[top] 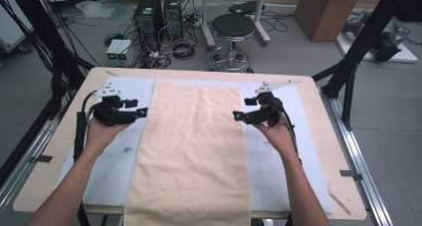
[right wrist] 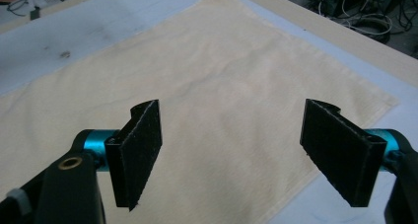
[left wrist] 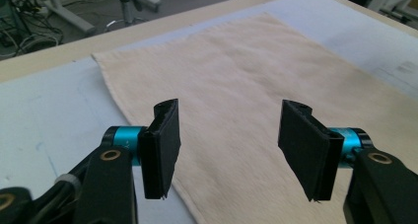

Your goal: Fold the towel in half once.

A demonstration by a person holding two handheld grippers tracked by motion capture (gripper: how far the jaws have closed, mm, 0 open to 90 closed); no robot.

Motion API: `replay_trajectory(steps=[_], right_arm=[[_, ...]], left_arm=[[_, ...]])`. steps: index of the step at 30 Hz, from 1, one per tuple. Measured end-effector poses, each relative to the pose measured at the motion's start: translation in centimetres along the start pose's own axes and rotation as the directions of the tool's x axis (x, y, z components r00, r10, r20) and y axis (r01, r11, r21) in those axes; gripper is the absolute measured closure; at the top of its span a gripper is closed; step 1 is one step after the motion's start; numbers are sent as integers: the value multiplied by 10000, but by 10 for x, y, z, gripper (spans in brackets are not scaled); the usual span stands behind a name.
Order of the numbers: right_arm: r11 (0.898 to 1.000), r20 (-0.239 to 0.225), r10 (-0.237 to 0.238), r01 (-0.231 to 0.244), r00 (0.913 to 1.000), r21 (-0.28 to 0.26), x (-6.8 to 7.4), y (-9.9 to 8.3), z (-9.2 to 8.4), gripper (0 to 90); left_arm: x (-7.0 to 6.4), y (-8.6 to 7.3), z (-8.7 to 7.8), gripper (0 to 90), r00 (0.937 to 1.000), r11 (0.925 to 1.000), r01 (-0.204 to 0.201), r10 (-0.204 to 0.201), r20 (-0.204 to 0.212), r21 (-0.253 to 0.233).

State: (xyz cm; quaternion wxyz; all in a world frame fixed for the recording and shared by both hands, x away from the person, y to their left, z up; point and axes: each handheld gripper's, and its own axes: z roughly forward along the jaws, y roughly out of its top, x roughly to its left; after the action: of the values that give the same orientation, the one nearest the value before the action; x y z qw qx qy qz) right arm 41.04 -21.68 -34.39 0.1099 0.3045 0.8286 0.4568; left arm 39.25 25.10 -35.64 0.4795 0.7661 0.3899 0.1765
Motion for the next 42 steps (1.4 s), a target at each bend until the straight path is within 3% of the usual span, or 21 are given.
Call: replay_trajectory(steps=[6, 8, 11, 18, 27, 31, 39, 42], right_arm=[[9996, 477, 252, -258, 9985, 107, -21, 16, 17, 250], [9991, 755, 391, -401, 9964, 112, -28, 15, 24, 254], [9978, 999, 601, -627, 9932, 231, -36, 9, 36, 255], [9880, 1616, 1062, -1225, 9811, 946, -51, -6, 55, 287], [9762, 2079, 1282, -1604, 9697, 1459, -57, -25, 71, 385], [9646, 2047, 1803, -2137, 9621, 1548, -61, -40, 79, 397], [9622, 2013, 1889, -2221, 9612, 1578, -56, -44, 89, 418], [9659, 2178, 1800, -2142, 9593, 1453, -53, -47, 92, 423]], left_arm=[[10, 15, 20, 440, 9987, 9999, 22, -31, -501, -171], [13, 11, 28, 466, 9979, 9989, 370, -384, -525, -277], [20, 3, 42, 461, 9946, 9963, 843, -833, -615, 141], [26, -15, 63, 450, 9871, 9893, 1349, -1292, -949, 554], [27, -30, 75, 468, 9804, 9797, 1704, -1579, -1180, 1052], [23, -30, 78, 482, 9829, 9844, 1466, -1340, -1260, 969], [19, -36, 88, 497, 9830, 9797, 1411, -1217, -1373, 1421], [20, -39, 90, 490, 9786, 9748, 1619, -1386, -1519, 1533]])
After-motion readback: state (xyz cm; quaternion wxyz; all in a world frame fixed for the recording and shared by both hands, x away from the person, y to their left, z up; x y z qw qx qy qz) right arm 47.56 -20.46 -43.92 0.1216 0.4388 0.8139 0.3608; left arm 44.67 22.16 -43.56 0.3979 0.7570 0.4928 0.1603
